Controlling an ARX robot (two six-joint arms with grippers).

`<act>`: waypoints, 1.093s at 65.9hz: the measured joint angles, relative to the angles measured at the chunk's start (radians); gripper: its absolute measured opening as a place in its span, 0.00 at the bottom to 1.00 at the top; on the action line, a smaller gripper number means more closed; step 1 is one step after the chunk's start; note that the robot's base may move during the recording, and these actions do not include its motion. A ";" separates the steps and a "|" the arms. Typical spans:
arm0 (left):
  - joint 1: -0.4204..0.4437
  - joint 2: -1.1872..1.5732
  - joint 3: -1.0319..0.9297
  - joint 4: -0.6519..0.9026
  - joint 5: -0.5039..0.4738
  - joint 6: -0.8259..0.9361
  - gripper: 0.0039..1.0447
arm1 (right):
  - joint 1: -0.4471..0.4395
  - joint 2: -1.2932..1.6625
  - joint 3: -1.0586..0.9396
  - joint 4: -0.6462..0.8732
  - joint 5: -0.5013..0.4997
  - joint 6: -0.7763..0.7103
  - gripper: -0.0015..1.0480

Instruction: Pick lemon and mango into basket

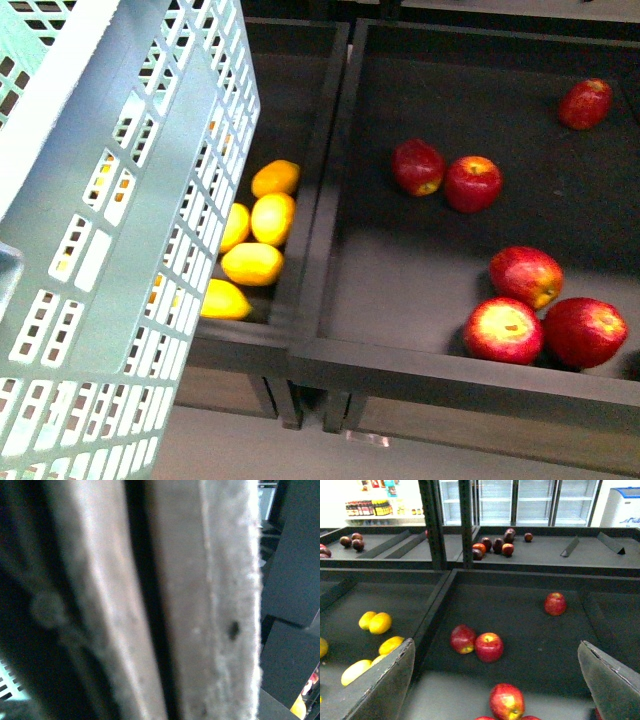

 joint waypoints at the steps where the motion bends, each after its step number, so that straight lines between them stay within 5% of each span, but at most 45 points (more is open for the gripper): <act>1: 0.000 0.000 0.000 0.000 0.000 0.000 0.26 | 0.000 0.000 0.000 0.000 -0.002 0.000 0.92; 67: 0.000 0.000 0.000 0.000 0.000 -0.001 0.26 | 0.000 0.000 0.000 -0.001 -0.002 0.000 0.92; 72: 0.010 0.027 0.052 -0.122 0.079 0.112 0.25 | 0.000 0.000 0.000 -0.001 -0.007 0.000 0.92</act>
